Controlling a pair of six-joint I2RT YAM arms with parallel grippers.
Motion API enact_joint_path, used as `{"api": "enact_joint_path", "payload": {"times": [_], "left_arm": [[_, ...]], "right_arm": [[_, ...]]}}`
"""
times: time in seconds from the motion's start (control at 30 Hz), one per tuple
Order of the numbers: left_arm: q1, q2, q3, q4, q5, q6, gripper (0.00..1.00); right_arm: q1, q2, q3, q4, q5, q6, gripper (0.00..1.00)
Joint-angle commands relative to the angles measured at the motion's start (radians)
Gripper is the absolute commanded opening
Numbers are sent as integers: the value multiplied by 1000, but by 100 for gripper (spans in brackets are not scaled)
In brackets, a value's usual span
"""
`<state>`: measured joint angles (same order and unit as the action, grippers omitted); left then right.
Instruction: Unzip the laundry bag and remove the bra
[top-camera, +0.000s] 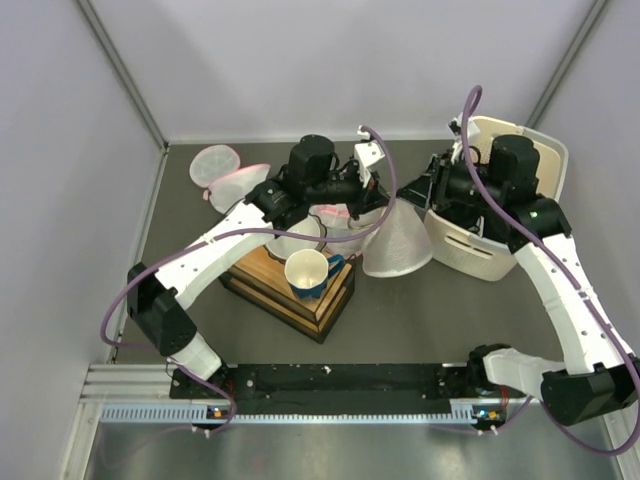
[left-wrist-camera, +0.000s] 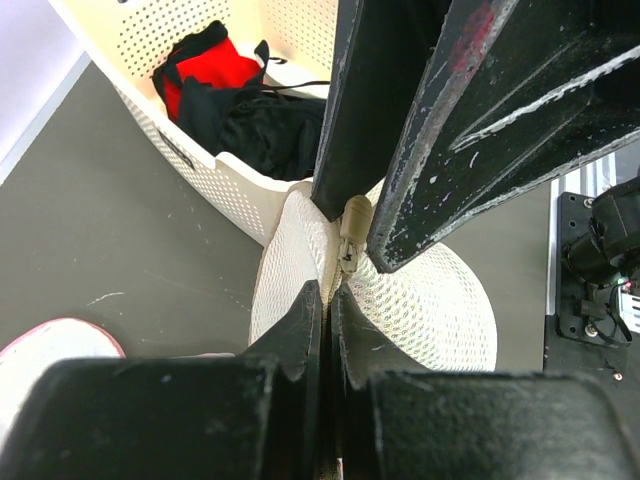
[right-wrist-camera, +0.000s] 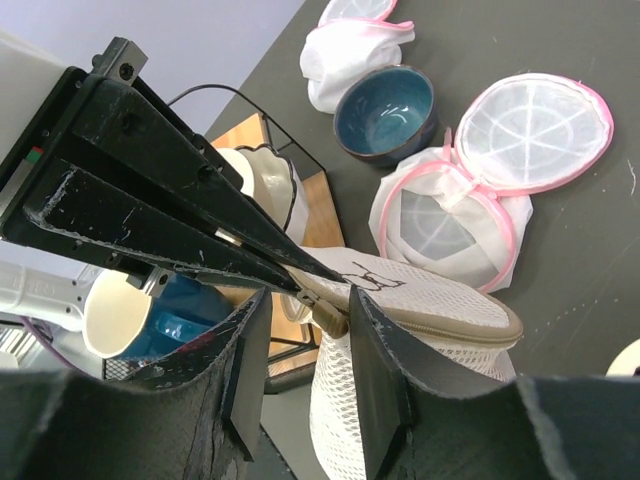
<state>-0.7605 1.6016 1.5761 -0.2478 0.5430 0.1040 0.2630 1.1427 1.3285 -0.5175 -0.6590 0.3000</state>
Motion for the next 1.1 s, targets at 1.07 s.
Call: {"api": "enact_joint_path", "payload": {"times": [1.07], "left_arm": [[12,-72,13,42,34,28,0]], "right_arm": [[-103,-86,-107,13,108,-33,0]]}}
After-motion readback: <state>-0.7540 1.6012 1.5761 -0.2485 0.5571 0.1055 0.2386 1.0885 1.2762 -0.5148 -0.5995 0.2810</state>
